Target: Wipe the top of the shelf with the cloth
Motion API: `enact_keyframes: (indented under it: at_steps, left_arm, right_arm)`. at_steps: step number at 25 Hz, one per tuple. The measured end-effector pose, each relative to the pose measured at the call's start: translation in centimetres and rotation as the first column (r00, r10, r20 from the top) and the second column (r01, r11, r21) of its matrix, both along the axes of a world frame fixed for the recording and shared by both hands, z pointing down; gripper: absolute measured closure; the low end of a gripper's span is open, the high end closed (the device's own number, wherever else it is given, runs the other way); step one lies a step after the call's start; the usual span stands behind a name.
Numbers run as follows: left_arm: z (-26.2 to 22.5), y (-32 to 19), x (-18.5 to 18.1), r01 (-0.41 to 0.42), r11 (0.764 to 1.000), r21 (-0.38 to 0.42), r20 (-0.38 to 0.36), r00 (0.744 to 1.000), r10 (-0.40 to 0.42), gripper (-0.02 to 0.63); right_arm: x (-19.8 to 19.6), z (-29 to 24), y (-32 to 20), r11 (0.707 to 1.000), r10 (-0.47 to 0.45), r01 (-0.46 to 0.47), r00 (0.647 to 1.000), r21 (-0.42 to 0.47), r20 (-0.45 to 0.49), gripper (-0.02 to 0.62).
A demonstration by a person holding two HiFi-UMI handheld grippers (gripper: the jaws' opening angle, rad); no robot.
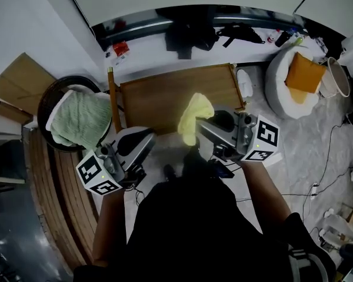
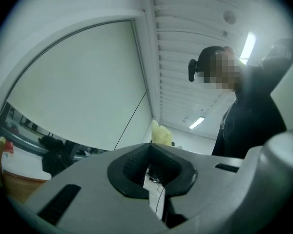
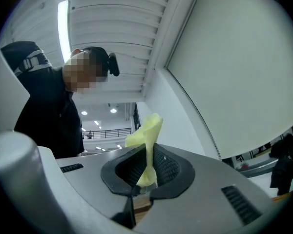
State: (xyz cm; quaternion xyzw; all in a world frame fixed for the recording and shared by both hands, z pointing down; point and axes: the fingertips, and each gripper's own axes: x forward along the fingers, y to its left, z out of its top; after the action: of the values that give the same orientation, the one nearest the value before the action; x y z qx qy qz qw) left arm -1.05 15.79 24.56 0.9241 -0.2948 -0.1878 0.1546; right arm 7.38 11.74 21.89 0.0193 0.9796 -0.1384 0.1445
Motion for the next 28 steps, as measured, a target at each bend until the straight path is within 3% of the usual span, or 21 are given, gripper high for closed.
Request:
enact_keyframes:
  at_steps: [11, 17, 22, 28]
  left_arm:
    - [-0.2, 4.4, 2.9, 0.013, 1.000, -0.002, 0.053, 0.999, -0.012, 0.594]
    - [-0.6, 7.5, 9.0, -0.014, 0.999, -0.031, 0.070, 0.997, 0.016, 0.595]
    - [0.9, 10.9, 16.2, -0.018, 0.993, -0.115, 0.078, 0.997, 0.027, 0.595]
    - [3.1, 14.8, 19.6, -0.017, 0.985, -0.174, 0.084, 0.996, 0.032, 0.595]
  right_arm:
    - [2.1, 1.6, 4.8, 0.998, -0.036, 0.037, 0.999, -0.049, 0.013, 0.551]
    - [6.9, 1.7, 8.7, 0.996, -0.059, 0.061, 0.998, -0.065, 0.034, 0.551]
    - [13.2, 2.0, 12.6, 0.995, -0.054, 0.058, 0.997, -0.083, 0.048, 0.551]
    - [15.9, 4.4, 16.2, 0.993, -0.067, 0.070, 0.997, -0.100, 0.039, 0.551]
